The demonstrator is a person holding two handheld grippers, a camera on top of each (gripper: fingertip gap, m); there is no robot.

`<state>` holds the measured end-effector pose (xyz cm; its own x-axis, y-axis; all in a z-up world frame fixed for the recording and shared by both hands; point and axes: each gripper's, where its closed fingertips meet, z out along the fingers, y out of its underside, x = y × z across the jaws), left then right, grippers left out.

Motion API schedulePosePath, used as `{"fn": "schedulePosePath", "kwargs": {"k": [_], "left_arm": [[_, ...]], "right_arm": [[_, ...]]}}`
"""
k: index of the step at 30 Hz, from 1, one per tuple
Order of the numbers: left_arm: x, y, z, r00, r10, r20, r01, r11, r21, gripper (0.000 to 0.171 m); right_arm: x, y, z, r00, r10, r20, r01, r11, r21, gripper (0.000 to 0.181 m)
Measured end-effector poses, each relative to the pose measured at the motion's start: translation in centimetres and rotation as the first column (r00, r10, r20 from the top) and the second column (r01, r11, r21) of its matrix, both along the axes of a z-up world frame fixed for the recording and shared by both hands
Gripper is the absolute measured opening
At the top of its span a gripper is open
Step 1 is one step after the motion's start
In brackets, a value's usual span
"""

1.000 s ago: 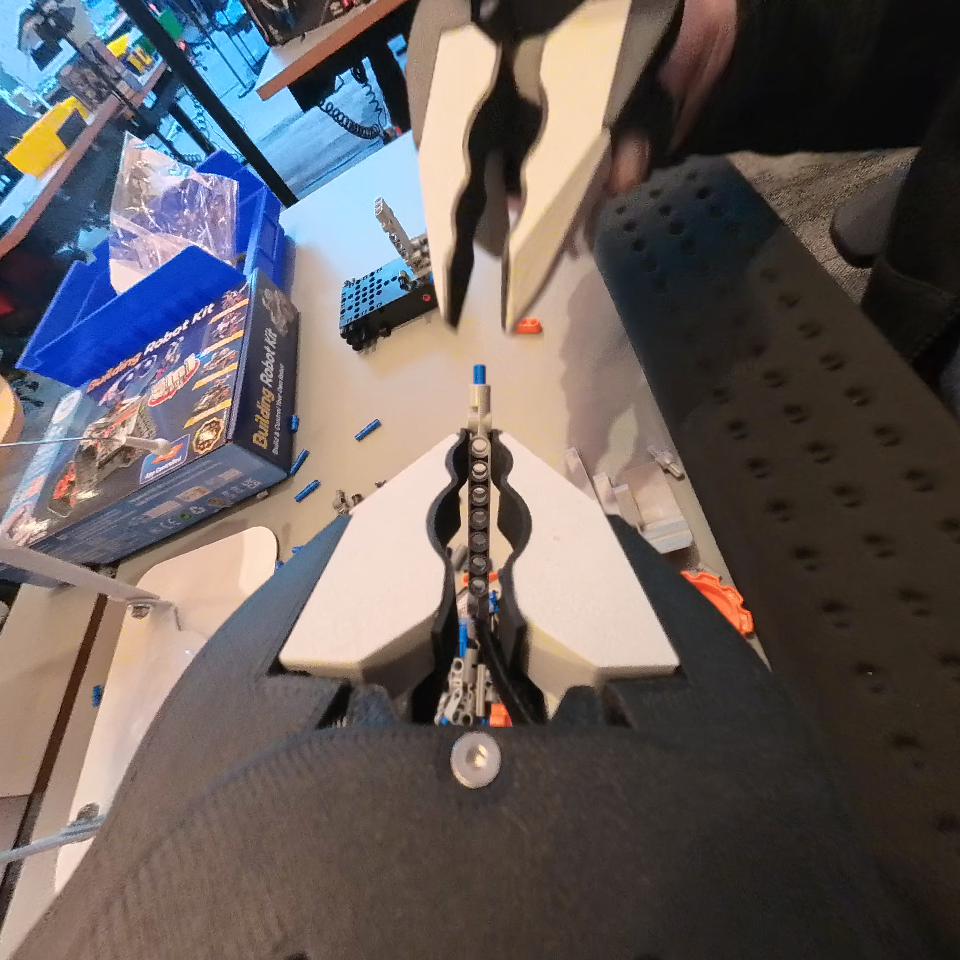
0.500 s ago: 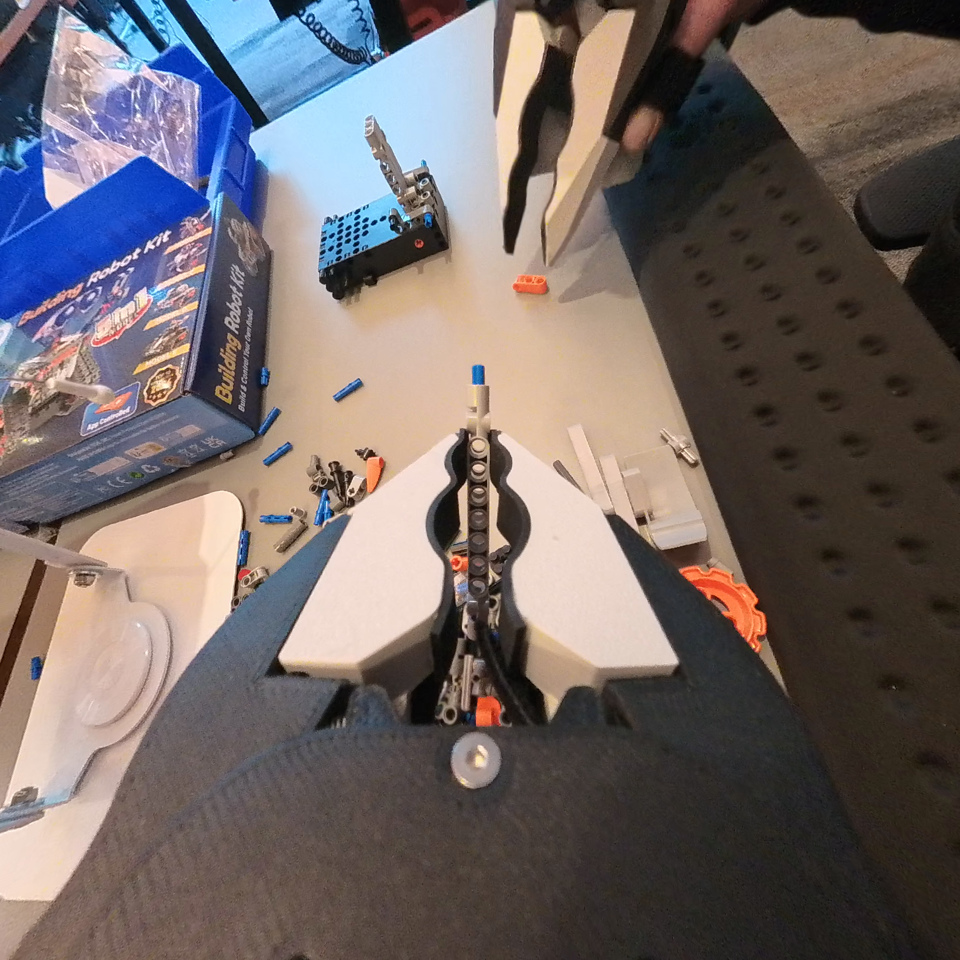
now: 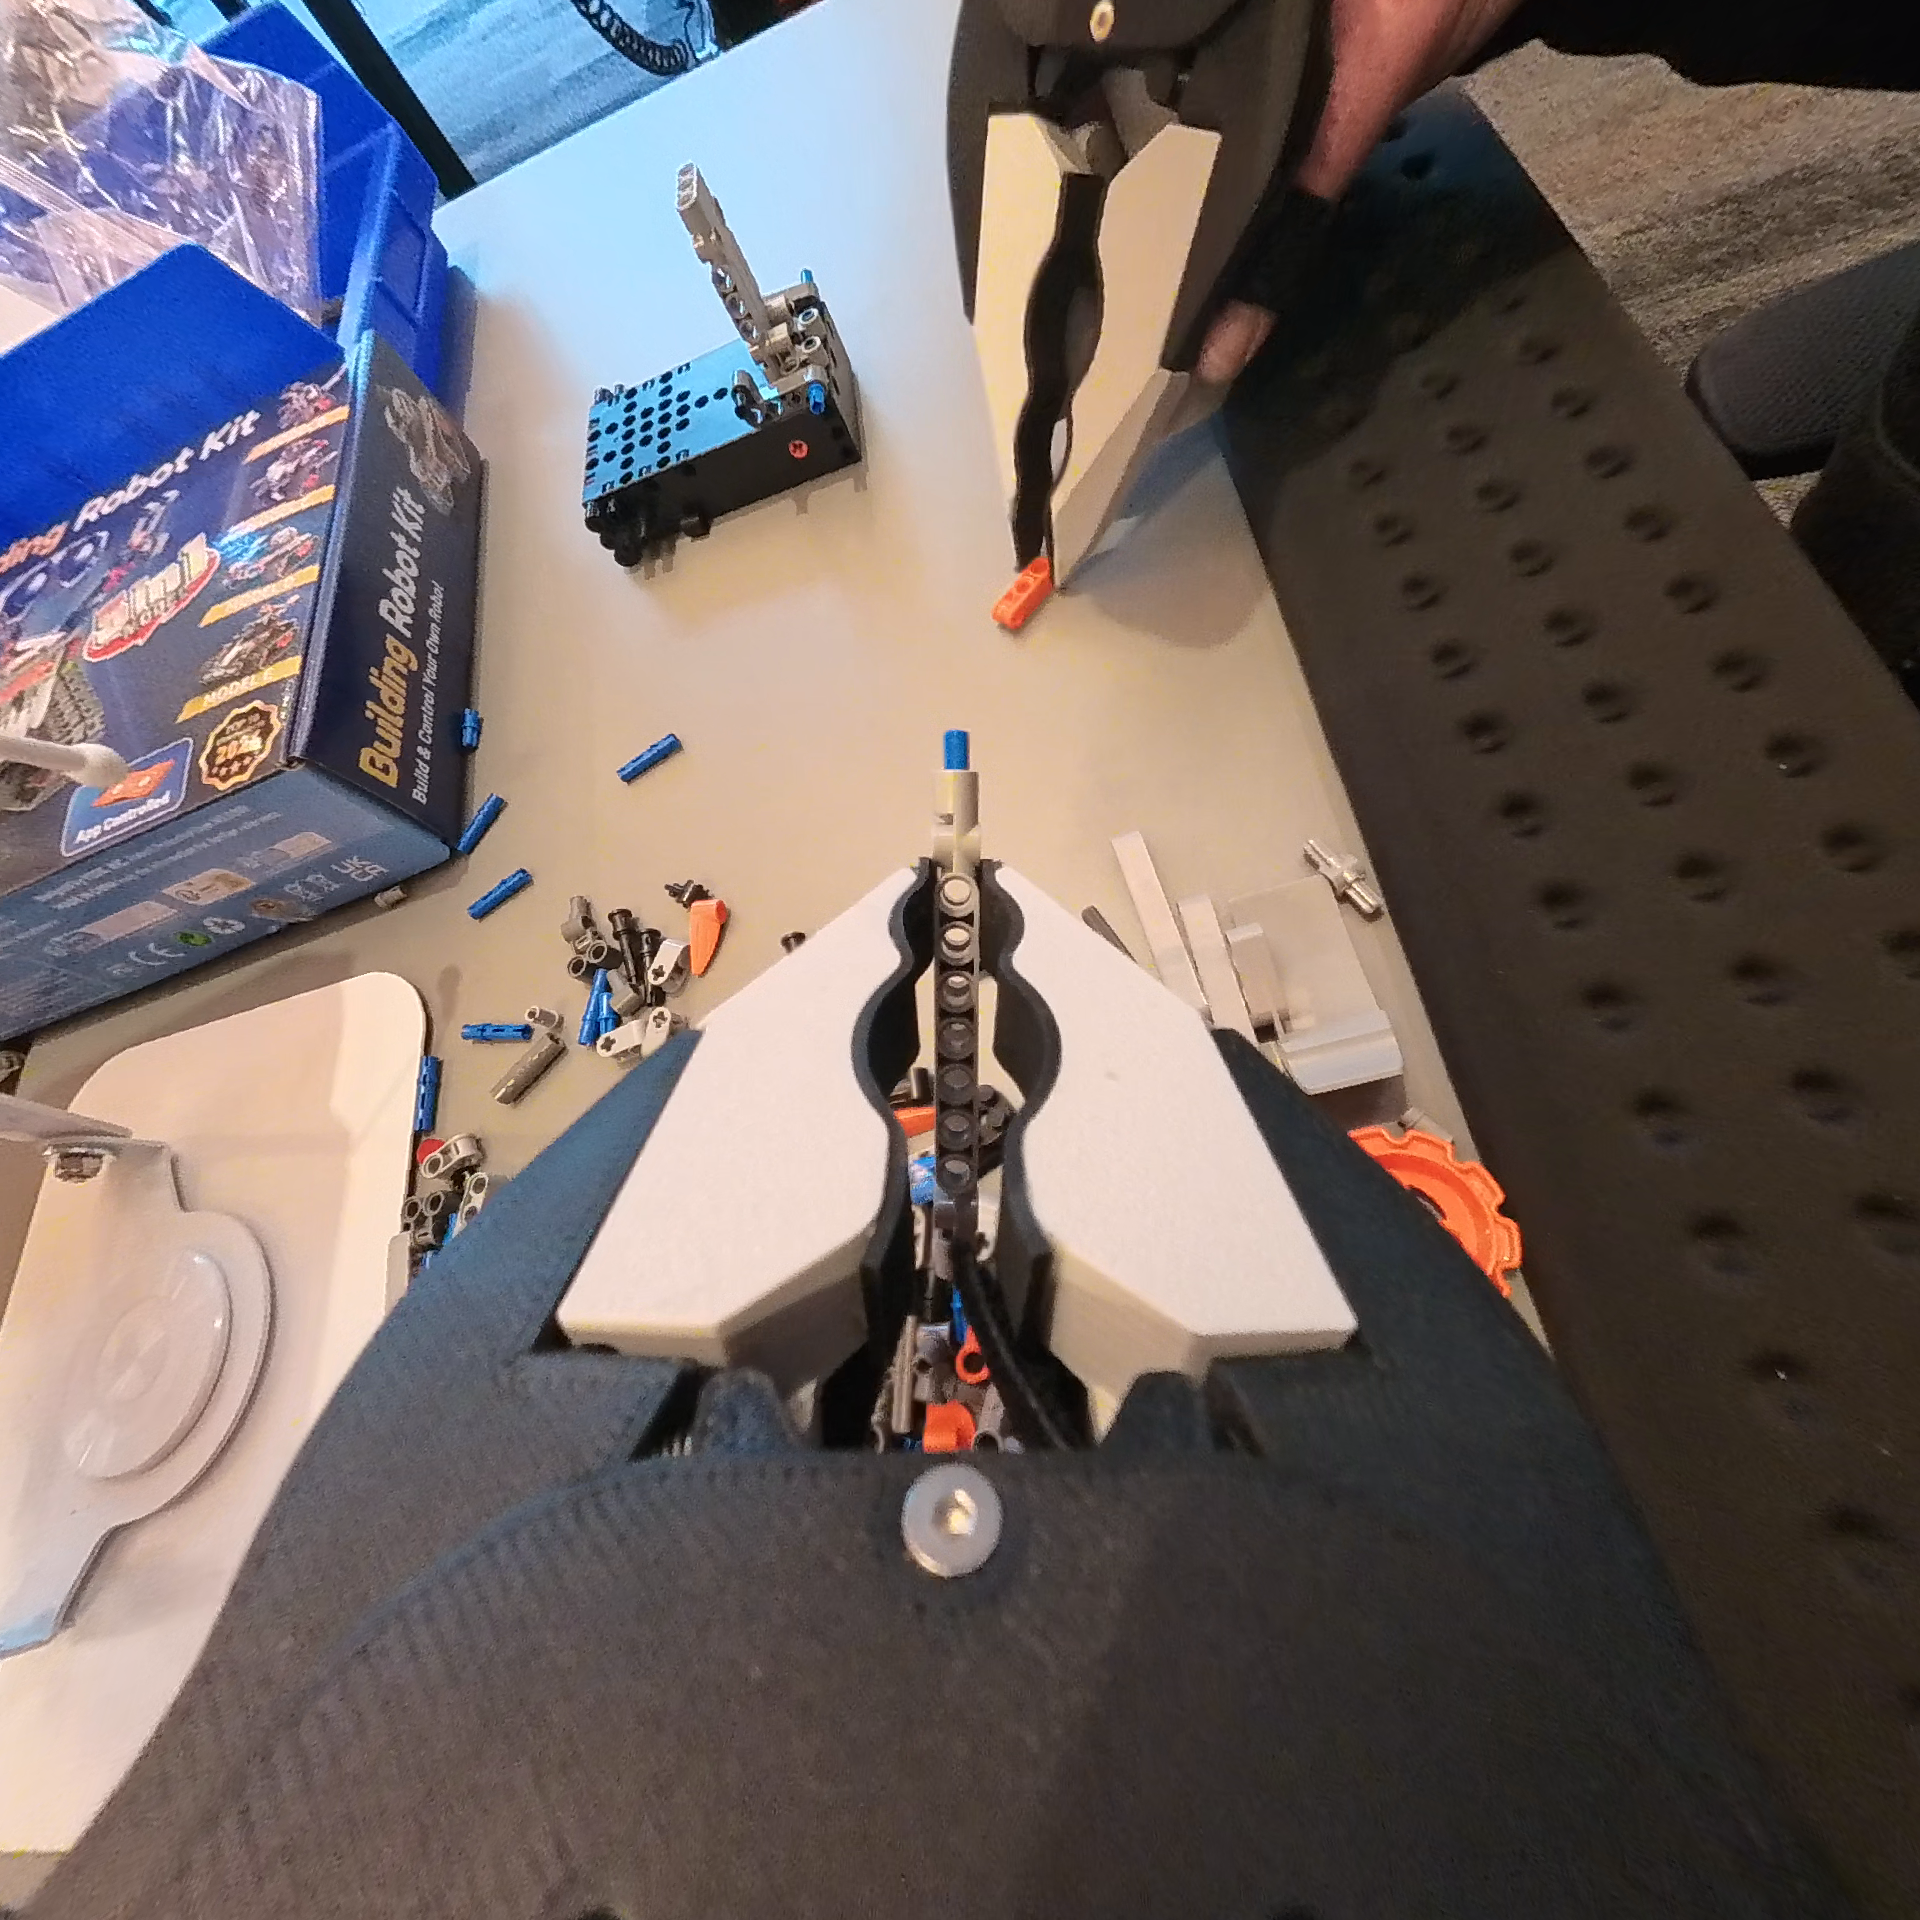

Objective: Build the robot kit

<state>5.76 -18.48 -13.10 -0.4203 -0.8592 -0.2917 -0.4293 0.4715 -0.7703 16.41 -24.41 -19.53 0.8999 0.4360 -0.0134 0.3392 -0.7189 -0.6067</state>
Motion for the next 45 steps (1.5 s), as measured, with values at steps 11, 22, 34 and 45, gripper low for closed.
{"fn": "schedulePosePath", "kwargs": {"k": [11, 22, 34, 45], "left_arm": [[0.0, 0.1, -0.4, 1.000, 0.007, -0.021, -0.008, 1.000, -0.011, 0.005], [0.1, 0.4, -1.3, 0.997, 0.038, -0.073, -0.041, 0.998, -0.039, 0.005], [0.1, 0.2, -1.4, 0.996, 0.037, -0.080, -0.040, 0.998, -0.039, 0.005], [0.1, 0.2, -1.7, 0.995, 0.037, -0.091, -0.042, 0.997, -0.057, 0.005]], "right_arm": [[-1.5, 0.9, 0.4, 0.995, 0.089, 0.040, -0.091, 0.995, 0.042, 0.005], [-3.2, 1.5, 0.4, 0.813, 0.250, 0.526, -0.349, 0.932, 0.097, 0.006], [-4.3, 0.6, 2.8, 0.965, 0.217, 0.147, -0.234, 0.965, 0.116, 0.014], [-5.2, 1.2, 0.0, 0.996, 0.087, -0.022, -0.087, 0.996, -0.014, 0.006]]}}
